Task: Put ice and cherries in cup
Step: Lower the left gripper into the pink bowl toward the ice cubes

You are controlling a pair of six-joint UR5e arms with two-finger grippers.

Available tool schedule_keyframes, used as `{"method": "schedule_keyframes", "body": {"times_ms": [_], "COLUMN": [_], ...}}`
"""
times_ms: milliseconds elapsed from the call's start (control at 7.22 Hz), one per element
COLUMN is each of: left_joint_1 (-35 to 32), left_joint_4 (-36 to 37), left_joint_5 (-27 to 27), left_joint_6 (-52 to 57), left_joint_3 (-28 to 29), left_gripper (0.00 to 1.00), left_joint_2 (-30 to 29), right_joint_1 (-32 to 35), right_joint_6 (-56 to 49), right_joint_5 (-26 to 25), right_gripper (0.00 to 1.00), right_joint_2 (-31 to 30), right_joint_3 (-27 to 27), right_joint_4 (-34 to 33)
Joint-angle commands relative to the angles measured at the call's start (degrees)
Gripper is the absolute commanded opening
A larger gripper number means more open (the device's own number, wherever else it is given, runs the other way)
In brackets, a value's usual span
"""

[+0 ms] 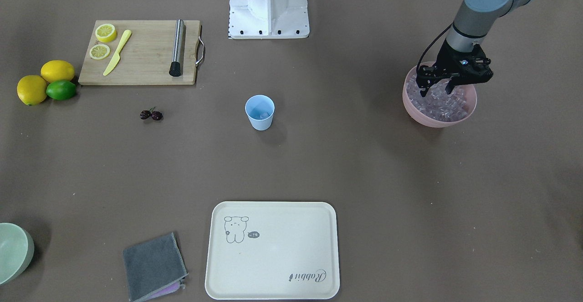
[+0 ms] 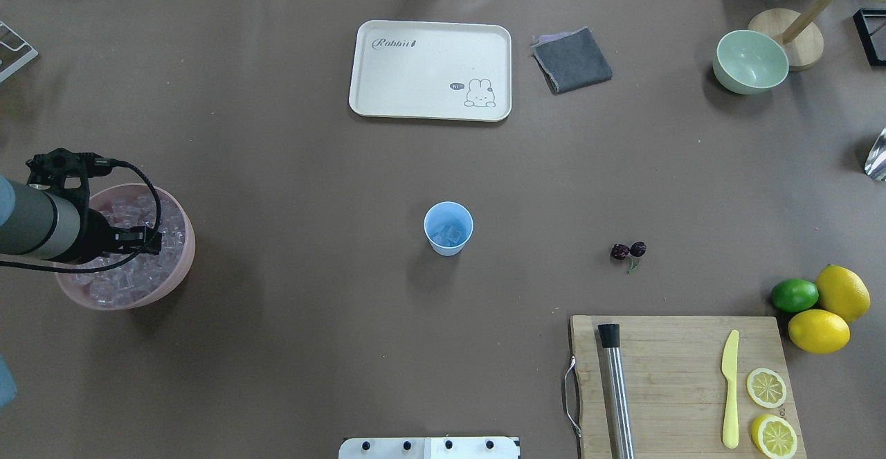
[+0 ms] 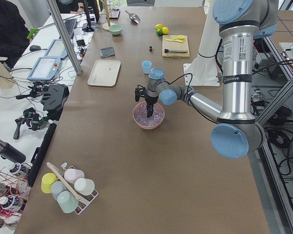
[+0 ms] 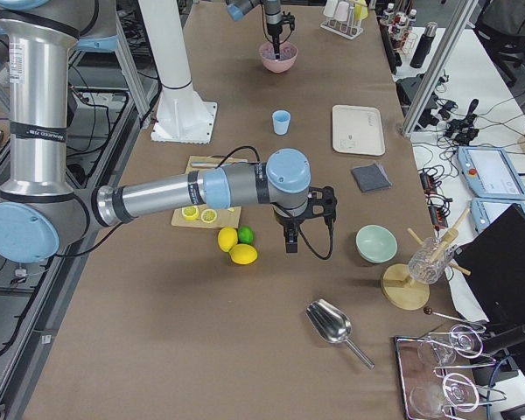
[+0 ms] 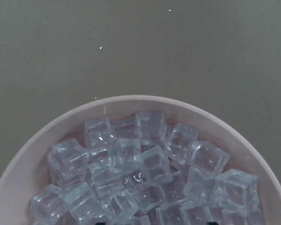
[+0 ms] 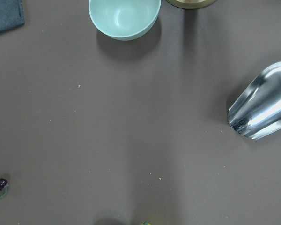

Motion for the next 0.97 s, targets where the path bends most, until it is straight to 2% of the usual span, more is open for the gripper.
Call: {"method": "schedule_keyframes", "body": {"times_ms": [0,138,831], "left_joint_1": [1.86,2.21,2.22], "left_joint_4": [-0.01,-0.1,-0.1], "left_joint_5": [-1.24,-1.24,-1.24], "left_joint_6": [0.28,0.54,0.81], "left_joint_3": [-1.82,-2.79,-2.36], "left_gripper": [0.68,0.64,0.62], "left_joint_2": [1.75,2.98,3.17], "right_joint_1": [0.0,0.0,0.0], "right_joint_6": [0.08,0.08,0.08], "right_joint_5": [-0.07,-0.07,0.02], "right_gripper": [1.0,1.0,1.0], "right_joint_2": [-0.02,-0.02,-0.64], "right_joint_3": [0.1,0.18,0.62], "right_joint_4": [0.01,0.01,0.1]}}
